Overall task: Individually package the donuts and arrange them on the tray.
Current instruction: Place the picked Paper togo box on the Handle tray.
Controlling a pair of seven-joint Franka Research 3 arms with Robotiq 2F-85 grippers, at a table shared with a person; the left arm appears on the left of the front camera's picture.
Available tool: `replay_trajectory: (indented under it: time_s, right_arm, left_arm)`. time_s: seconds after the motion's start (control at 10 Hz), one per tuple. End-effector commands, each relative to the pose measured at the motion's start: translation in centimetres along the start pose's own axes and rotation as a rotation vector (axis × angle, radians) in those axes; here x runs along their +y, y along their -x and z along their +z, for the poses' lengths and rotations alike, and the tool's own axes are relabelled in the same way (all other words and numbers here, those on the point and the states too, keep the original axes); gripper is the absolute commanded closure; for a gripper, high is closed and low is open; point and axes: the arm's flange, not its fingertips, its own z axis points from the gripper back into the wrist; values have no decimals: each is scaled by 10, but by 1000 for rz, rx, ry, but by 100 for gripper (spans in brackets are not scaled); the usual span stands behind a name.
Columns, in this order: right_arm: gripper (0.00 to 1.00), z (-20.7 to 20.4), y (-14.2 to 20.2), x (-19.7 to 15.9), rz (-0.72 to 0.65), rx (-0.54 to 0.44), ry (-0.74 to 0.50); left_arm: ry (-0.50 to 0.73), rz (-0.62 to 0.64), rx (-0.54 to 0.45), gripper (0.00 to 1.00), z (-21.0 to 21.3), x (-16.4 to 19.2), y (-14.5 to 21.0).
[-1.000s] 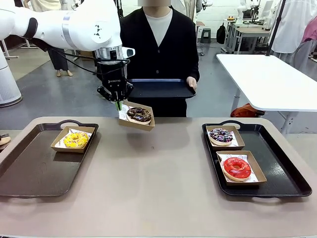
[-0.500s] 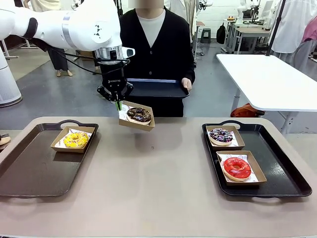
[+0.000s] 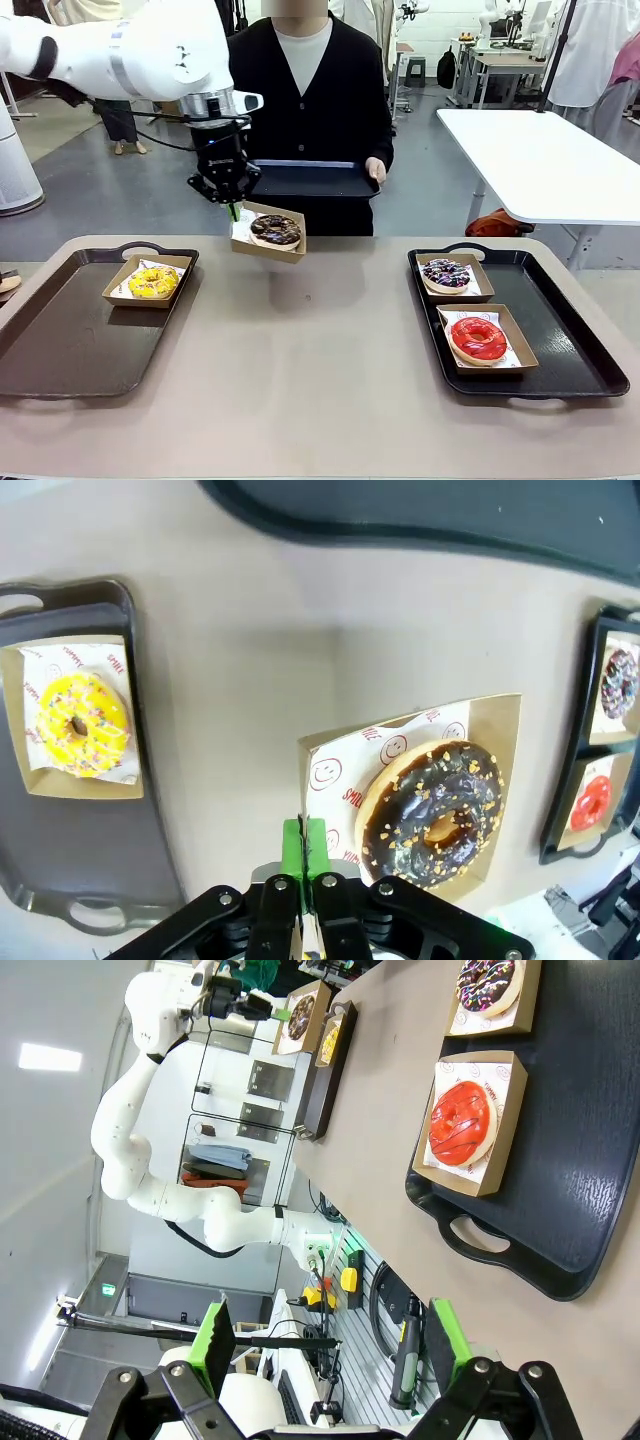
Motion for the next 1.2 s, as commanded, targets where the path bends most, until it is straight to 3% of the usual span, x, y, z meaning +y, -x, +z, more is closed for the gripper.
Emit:
replay_trajectory:
  time_s: [0.0,0.3,0.5,1.1]
  right_arm:
    - [0,-1,4,0,2,0,-5]
    - [0,-1,4,0,2,0,-5]
    - [0,-1,4,0,2,0,-5]
    - [0,-1,4,0,2,0,-5]
  left_arm:
    - [60,-53,-49,99,5,64,47]
    - [-38,-55,-80,99,-8,136,77]
    - [-10,-11,-68,99,-15,177,92]
    - [5,57,-31,99,-29,253,135]
